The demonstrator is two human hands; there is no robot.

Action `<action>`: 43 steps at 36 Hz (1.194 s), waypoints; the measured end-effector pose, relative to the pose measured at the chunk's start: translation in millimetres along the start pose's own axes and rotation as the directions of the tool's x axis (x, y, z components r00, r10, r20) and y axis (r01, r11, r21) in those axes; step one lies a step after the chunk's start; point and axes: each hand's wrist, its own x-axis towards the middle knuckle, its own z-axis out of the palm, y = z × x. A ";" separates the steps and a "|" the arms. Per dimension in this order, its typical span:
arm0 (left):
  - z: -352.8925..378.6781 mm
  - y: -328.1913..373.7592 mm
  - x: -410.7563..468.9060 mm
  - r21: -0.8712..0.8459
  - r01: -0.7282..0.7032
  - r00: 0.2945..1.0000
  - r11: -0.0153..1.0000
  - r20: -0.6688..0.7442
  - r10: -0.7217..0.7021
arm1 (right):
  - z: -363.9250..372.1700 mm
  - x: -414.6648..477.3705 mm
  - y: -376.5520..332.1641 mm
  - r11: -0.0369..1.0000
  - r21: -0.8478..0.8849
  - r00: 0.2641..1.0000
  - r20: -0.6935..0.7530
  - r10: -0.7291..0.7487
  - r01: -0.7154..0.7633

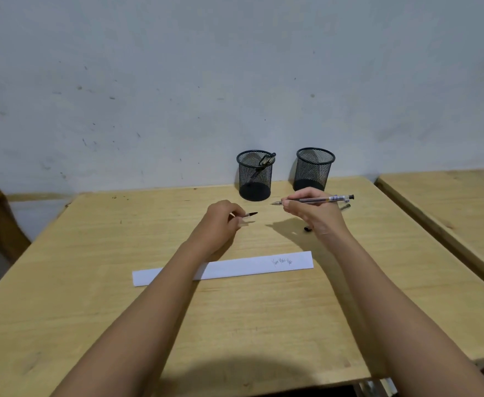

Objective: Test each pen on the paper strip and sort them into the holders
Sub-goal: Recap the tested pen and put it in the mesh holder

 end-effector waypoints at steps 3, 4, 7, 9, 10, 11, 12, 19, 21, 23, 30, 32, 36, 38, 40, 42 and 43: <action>-2.9 7.9 -0.4 -0.177 0.014 0.999 0.984 -0.033 -0.020 | 6.2 2.6 -3.7 0.999 0.037 1.000 0.030 -0.003 0.002; -4.6 10.3 -0.1 -0.222 0.009 0.999 0.975 -0.042 -0.019 | 8.6 2.9 -5.3 0.999 0.043 0.999 0.042 -0.004 0.002; -9.4 14.7 1.5 -0.303 -0.017 0.998 0.953 -0.065 -0.002 | 13.3 3.7 -7.7 0.999 0.051 0.998 0.065 -0.009 0.006; -11.5 16.2 2.1 -0.327 -0.024 0.998 0.945 -0.067 0.002 | 15.0 4.3 -7.5 0.999 0.051 0.997 0.074 -0.013 0.009; -12.2 17.1 2.4 -0.334 -0.026 0.998 0.942 -0.066 0.004 | 15.5 4.8 -7.2 0.999 0.050 0.997 0.079 -0.015 0.011; -13.1 17.9 2.5 -0.340 -0.030 0.998 0.940 -0.063 0.009 | 15.8 5.2 -6.9 0.999 0.050 0.996 0.084 -0.017 0.013; -13.8 18.7 2.6 -0.346 -0.032 0.998 0.938 -0.058 0.013 | 15.9 5.4 -6.7 0.999 0.049 0.996 0.087 -0.020 0.016; -16.6 23.0 1.4 -0.421 -0.036 0.999 0.907 -0.022 0.029 | 14.6 0.6 -9.4 0.998 0.034 0.995 0.084 -0.052 0.049; -17.9 24.2 -0.1 -0.493 -0.030 1.000 0.870 -0.009 0.029 | 13.6 -0.7 -12.2 0.999 0.007 0.995 0.083 -0.050 0.050; -19.4 25.5 -2.0 -0.554 -0.020 0.999 0.832 0.010 0.030 | 11.6 -0.6 -13.9 0.999 -0.019 0.996 0.072 -0.046 0.047; -23.1 32.1 -3.2 -0.619 0.001 0.995 0.785 0.078 0.060 | 10.0 -2.0 -22.3 0.990 -0.103 0.987 0.143 -0.076 0.092; -24.5 35.1 -2.1 -0.643 -0.001 0.997 0.766 0.063 0.054 | 11.5 -2.5 -23.2 0.992 -0.075 0.985 0.147 -0.088 0.100; -22.4 40.5 0.4 -0.755 0.020 1.000 0.655 0.000 -0.031 | 17.3 -2.5 -23.8 0.990 -0.023 0.986 0.099 -0.135 0.138; -20.5 42.1 0.4 -0.787 0.016 0.998 0.617 -0.028 -0.062 | 20.8 -3.1 -23.3 0.987 -0.002 0.983 0.086 -0.163 0.164; -20.3 43.6 0.4 -0.791 0.004 0.997 0.612 -0.047 -0.067 | 23.5 -4.7 -21.2 0.986 0.019 0.983 0.069 -0.167 0.166; -22.3 44.4 0.1 -0.774 -0.007 0.997 0.634 -0.055 -0.056 | 24.8 -6.3 -19.3 0.986 0.050 0.985 0.060 -0.163 0.160; -23.9 45.2 0.0 -0.764 -0.015 0.997 0.645 -0.057 -0.044 | 24.6 -6.8 -18.8 0.985 0.058 0.985 0.059 -0.164 0.161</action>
